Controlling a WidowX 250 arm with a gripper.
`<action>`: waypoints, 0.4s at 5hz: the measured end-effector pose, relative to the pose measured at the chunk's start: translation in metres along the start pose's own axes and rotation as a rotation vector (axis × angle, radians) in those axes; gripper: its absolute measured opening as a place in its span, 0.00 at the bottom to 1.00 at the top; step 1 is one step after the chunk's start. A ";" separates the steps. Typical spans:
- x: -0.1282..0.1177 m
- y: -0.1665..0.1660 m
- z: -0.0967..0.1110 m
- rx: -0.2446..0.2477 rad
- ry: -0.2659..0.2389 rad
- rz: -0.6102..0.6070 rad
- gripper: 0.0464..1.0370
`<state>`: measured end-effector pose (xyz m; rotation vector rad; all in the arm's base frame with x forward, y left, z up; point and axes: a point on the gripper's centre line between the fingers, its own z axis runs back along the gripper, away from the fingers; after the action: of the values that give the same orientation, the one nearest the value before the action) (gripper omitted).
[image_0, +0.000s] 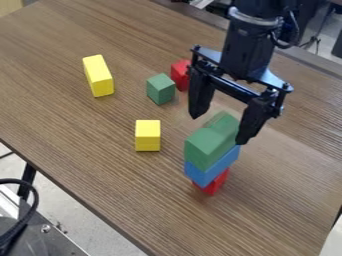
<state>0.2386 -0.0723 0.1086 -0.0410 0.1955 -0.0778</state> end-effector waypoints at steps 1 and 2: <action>0.001 -0.001 -0.003 0.005 0.009 0.003 0.96; 0.002 -0.001 -0.007 0.002 0.022 0.015 0.96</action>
<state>0.2387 -0.0740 0.1020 -0.0371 0.2174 -0.0634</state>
